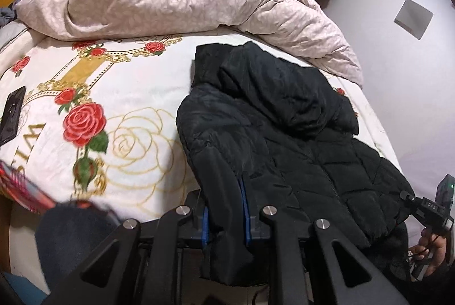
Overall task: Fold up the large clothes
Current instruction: 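Close the left gripper on the hem while the right gripper grasps it too, then lift the hem with both grippers and fold it toward the hood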
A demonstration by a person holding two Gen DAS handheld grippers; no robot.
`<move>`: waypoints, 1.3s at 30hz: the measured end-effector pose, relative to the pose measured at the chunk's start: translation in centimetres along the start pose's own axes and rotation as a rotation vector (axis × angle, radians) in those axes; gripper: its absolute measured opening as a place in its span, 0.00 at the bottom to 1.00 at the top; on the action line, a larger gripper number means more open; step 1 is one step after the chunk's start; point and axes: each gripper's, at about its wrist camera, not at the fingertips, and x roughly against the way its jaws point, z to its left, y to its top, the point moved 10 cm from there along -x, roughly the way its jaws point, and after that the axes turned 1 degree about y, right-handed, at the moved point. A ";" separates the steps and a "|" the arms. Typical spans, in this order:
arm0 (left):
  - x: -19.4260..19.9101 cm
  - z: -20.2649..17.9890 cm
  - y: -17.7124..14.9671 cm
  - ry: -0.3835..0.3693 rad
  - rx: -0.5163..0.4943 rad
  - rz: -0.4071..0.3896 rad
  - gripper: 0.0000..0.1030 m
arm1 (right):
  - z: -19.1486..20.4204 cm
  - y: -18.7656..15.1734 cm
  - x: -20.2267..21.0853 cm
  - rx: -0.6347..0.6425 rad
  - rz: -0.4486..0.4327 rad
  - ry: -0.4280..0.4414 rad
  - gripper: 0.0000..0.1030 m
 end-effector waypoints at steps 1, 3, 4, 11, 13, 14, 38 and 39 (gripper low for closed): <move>0.7 0.0 -0.1 -0.005 -0.003 -0.005 0.17 | 0.1 -0.1 0.5 0.002 0.000 0.003 0.12; 1.9 -0.2 -0.4 -0.015 -0.003 -0.014 0.17 | 0.9 -0.4 1.1 0.008 -0.005 0.013 0.13; 2.3 -0.3 -0.3 -0.021 -0.001 -0.020 0.17 | 0.9 -0.4 1.7 0.013 -0.009 0.016 0.13; 3.2 -0.8 2.7 -0.052 0.021 -0.078 0.17 | 2.9 2.9 1.6 0.044 -0.066 0.029 0.13; 3.2 -0.9 4.2 -0.062 0.033 -0.100 0.17 | 3.4 4.6 1.8 0.055 -0.095 0.043 0.13; 3.2 -1.0 5.0 -0.064 0.037 -0.111 0.17 | 3.7 5.5 1.8 0.060 -0.108 0.049 0.13; -17.5 -1.2 24.0 0.071 0.059 -0.033 0.22 | 3.8 25.6 -17.2 -0.018 -0.025 -0.064 0.20; -18.3 -1.0 23.9 0.073 0.065 -0.020 0.23 | 3.3 25.6 -18.4 -0.032 -0.006 -0.065 0.21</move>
